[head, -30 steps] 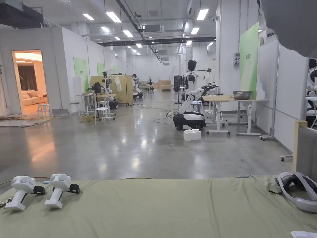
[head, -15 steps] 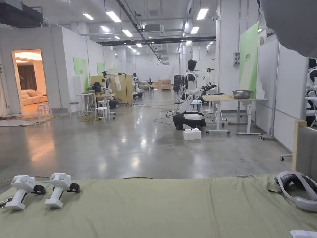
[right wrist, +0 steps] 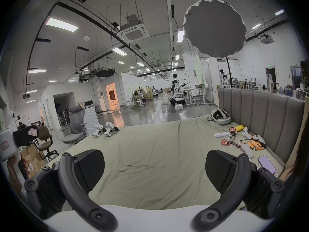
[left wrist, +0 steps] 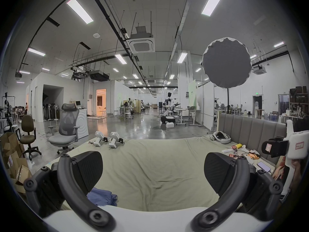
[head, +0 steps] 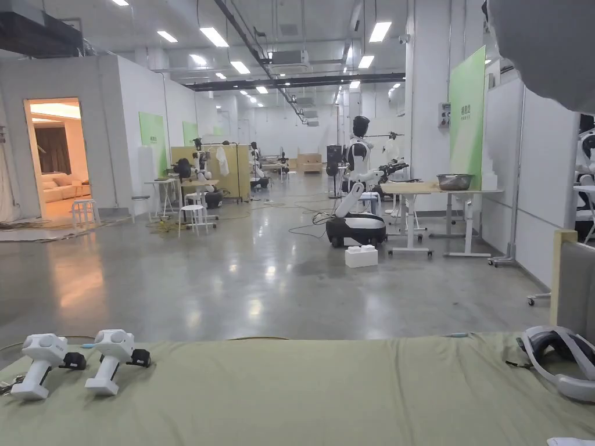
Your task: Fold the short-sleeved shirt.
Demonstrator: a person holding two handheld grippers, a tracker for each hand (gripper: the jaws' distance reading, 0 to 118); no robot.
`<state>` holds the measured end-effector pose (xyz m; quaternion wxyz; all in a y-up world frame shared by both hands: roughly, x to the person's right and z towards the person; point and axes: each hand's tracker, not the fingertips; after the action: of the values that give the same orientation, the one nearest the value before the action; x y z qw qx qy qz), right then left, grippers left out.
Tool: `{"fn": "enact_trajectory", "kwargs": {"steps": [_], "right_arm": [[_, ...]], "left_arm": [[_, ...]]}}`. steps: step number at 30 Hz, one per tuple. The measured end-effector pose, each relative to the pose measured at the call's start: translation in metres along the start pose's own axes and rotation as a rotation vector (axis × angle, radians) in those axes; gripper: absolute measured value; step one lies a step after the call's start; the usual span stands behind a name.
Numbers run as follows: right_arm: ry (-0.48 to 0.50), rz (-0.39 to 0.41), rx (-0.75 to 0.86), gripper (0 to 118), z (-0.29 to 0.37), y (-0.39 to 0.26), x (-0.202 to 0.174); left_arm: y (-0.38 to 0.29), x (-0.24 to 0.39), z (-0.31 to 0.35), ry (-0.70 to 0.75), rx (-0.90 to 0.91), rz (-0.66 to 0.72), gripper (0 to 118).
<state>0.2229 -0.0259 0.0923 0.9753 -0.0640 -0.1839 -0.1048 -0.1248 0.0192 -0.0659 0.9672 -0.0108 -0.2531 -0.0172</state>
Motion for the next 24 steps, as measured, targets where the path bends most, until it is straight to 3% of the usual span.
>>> {"fn": "enact_trajectory", "kwargs": {"steps": [4,9,11,13,16,20,24], "right_arm": [[0.018,-0.055,-0.020,118,0.000,0.003,0.006],[-0.053,-0.294,-0.182,118,-0.021,0.014,0.015],[-0.099,-0.347,-0.275,118,-0.027,0.018,0.016],[-0.051,-0.336,-0.324,118,-0.030,0.019,0.017],[-0.007,-0.310,-0.260,118,-0.023,0.015,0.010],[-0.094,-0.219,-0.318,118,-0.026,0.023,-0.005],[-0.170,-0.187,-0.352,118,-0.031,0.024,-0.014]], "left_arm": [[-0.002,0.002,0.000,0.000,-0.007,-0.015,118],[-0.001,0.004,-0.002,-0.017,-0.008,-0.011,118],[0.000,0.004,-0.002,-0.029,-0.013,-0.001,118],[0.000,0.005,-0.003,-0.027,-0.015,-0.004,118],[0.000,0.007,-0.005,-0.022,-0.030,-0.017,118],[-0.001,0.007,-0.005,-0.027,-0.032,-0.016,118],[-0.001,0.008,-0.005,-0.038,-0.032,-0.008,118]]}}
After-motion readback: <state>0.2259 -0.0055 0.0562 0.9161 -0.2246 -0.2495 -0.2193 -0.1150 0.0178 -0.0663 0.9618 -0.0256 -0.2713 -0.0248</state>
